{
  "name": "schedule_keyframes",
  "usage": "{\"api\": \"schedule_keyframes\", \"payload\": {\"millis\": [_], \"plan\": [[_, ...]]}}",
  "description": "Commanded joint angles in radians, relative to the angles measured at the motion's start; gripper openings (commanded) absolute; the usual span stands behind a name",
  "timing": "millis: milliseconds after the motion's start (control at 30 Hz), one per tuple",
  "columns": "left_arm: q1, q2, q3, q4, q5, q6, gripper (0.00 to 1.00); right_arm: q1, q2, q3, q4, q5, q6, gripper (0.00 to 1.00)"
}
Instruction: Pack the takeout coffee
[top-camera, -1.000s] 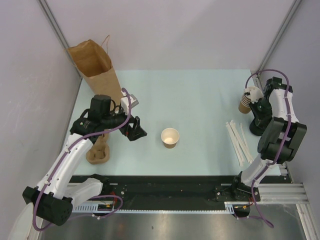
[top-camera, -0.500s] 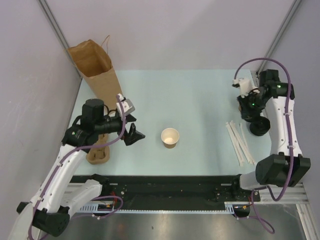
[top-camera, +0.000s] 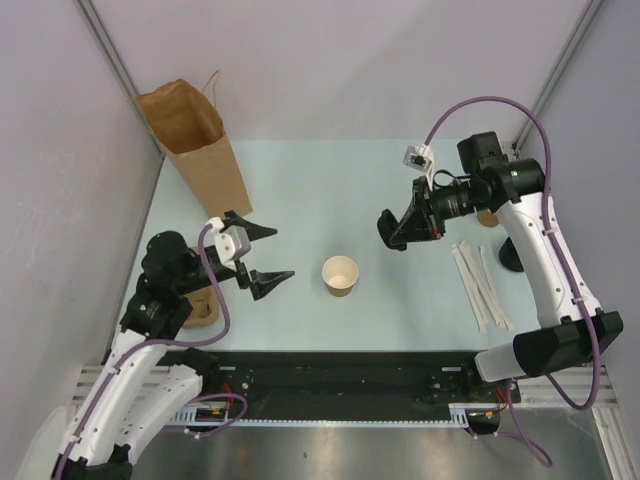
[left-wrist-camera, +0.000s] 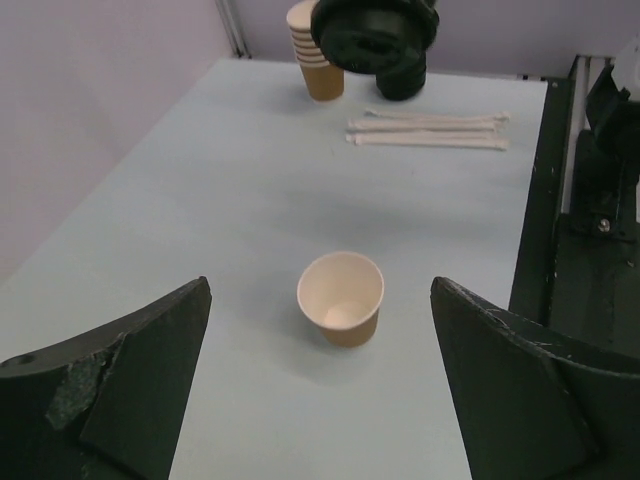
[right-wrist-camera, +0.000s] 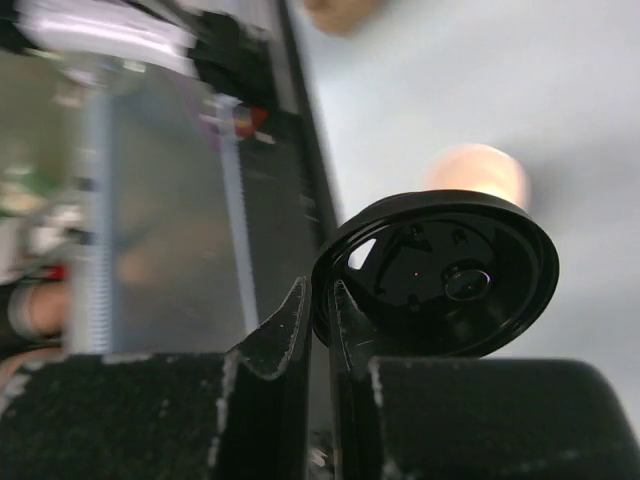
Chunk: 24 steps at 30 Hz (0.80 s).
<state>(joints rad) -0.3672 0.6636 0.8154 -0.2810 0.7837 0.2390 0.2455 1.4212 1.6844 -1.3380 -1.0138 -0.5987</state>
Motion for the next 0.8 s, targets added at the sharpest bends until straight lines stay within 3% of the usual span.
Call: {"api": "schedule_keyframes", "payload": {"millis": [0, 33, 100, 300, 433, 633, 767], "plan": [[-0.068, 0.008, -0.036, 0.331, -0.063, -0.107, 0.95, 0.012, 0.033, -0.040, 0.049, -0.483, 0.167, 0.00], [-0.079, 0.019, -0.041, 0.344, -0.070, -0.106, 0.94, 0.014, 0.051, -0.086, 0.112, -0.612, 0.318, 0.00], [-0.113, 0.025, -0.051, 0.383, -0.112, -0.093, 0.94, 0.026, 0.076, -0.097, 0.247, -0.637, 0.448, 0.00], [-0.194, 0.054, -0.093, 0.477, -0.149, -0.038, 0.83, 0.058, 0.127, -0.098, 0.217, -0.640, 0.480, 0.00], [-0.324, 0.076, -0.125, 0.537, -0.244, 0.014, 0.73, 0.084, 0.130, -0.121, 0.265, -0.640, 0.528, 0.00], [-0.524, 0.083, -0.177, 0.608, -0.486, 0.408, 0.60, 0.086, 0.125, -0.183, 0.352, -0.640, 0.674, 0.00], [-0.582, 0.079, -0.214, 0.668, -0.506, 0.600, 0.55, 0.100, 0.124, -0.207, 0.387, -0.640, 0.731, 0.00]]}}
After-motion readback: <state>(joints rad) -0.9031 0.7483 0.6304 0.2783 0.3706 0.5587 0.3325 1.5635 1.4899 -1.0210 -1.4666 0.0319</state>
